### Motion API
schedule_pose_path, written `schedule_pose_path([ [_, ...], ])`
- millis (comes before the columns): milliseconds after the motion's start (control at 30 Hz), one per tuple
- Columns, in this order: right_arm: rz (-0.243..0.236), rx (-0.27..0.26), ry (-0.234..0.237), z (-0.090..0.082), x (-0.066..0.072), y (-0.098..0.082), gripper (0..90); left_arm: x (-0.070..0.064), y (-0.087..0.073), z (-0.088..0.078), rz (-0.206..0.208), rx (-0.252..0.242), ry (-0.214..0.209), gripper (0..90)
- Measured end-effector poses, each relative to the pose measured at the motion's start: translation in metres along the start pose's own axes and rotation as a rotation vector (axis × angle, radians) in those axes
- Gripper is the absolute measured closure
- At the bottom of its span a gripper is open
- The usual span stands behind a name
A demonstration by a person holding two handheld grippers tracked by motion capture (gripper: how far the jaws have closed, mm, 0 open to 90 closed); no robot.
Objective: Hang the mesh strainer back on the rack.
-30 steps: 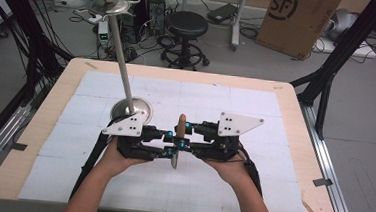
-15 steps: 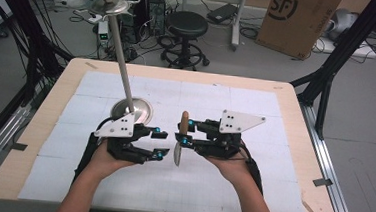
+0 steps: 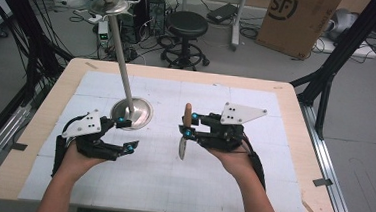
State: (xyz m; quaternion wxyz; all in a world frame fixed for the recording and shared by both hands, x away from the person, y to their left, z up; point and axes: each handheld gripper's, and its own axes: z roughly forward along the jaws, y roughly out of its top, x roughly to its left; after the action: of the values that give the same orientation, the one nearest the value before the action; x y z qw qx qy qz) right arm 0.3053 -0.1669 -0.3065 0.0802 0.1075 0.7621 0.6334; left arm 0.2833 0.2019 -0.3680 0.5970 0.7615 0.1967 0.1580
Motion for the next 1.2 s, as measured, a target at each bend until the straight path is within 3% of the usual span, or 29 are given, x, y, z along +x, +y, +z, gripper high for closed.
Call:
schedule_pose_path([
  [200, 0.012, -0.001, -0.020, 0.000, -0.009, 0.005, 67.3, 0.004, -0.001, -0.010, 0.005, 0.024, 0.044, 25.5],
  [567, 0.018, 0.020, -0.057, 0.005, -0.028, 0.024, 67.3, 0.008, -0.002, -0.016, -0.012, 0.026, 0.056, 23.6],
  [1200, -0.041, 0.063, -0.083, 0.034, -0.053, 0.092, 67.3, 0.009, -0.003, -0.020, -0.026, 0.034, 0.053, 19.8],
])
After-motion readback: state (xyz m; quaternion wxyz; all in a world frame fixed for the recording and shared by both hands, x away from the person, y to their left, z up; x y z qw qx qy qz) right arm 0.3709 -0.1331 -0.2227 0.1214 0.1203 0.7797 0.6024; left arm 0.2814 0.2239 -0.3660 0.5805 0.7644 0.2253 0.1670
